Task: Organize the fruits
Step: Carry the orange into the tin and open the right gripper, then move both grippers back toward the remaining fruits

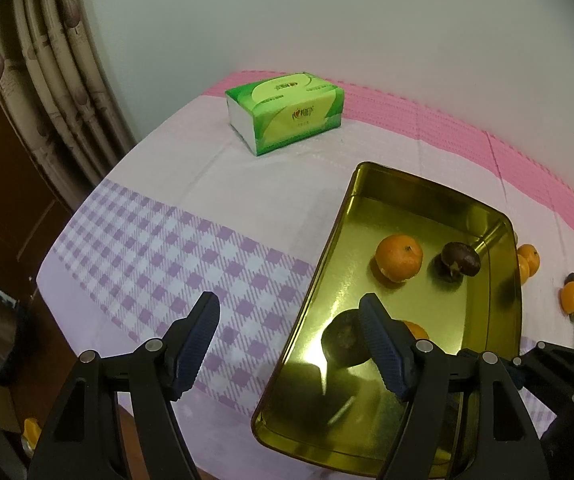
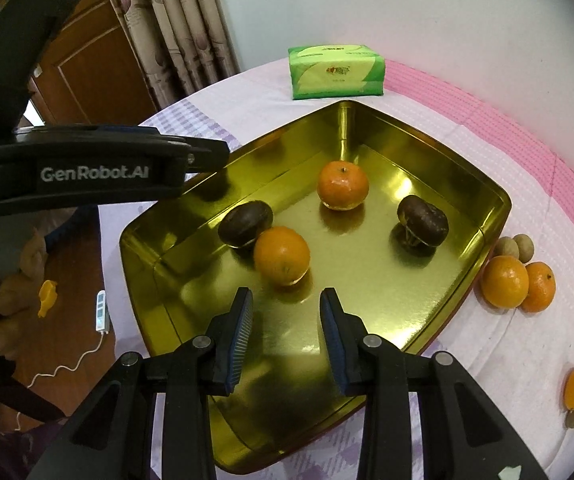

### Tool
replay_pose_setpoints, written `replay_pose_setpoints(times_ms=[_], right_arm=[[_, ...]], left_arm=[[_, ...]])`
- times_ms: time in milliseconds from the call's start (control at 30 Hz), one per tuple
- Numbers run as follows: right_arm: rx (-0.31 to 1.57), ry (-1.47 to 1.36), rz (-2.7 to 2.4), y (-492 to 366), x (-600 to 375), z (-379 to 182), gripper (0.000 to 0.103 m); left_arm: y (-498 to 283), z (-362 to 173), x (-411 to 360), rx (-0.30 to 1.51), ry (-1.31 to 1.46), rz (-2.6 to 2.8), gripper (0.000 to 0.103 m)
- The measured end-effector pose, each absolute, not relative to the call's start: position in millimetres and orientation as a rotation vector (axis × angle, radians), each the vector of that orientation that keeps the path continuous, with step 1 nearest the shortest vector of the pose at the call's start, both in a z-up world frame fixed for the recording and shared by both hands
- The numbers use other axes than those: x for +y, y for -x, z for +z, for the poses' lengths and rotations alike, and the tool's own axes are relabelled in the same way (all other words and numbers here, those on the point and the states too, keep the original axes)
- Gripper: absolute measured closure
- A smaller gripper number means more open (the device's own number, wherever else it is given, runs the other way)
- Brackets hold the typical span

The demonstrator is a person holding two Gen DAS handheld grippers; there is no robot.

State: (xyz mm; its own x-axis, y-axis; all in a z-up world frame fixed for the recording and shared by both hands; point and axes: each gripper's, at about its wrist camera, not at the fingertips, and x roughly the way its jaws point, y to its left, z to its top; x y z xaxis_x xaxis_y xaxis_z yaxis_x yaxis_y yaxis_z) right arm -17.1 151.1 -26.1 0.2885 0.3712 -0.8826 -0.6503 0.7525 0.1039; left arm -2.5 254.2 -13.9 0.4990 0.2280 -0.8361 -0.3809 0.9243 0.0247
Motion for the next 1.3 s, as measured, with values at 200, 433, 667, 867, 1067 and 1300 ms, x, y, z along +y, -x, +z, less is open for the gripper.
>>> replay_pose_setpoints(times_ms=[200,433,667,867,1067,1300], right_arm=[[1.044,0.25,0.698,23.2,144.6,-16.6,0.07],[1.01,0.172,0.674,26.4,124.4,-9.0,0.066],[0.985,0.081,0.652,30.7,97.1,-4.7,0.063],[0.933,0.043,0.617,36.6,73.4,11.9,0.052],[0.927,0.014,0.516,39.2,33.4,13.0,0.05],[0.922,0.043,0.32,43.8,-28.7,9.0,0.047]], left_arm=[[1.7,-14.9,252.6,0.986,0.168,0.37,0.029],[1.0,-18.5,252.3,0.996,0.164,0.368,0.029],[-0.1,-20.3,249.3,1.0,0.15,0.365,0.028],[-0.9,-22.6,246.2,1.008,0.137,0.358,0.026],[-2.0,-24.6,240.8,1.015,0.118,0.356,0.025],[-2.4,-28.3,236.1,1.026,0.096,0.356,0.025]])
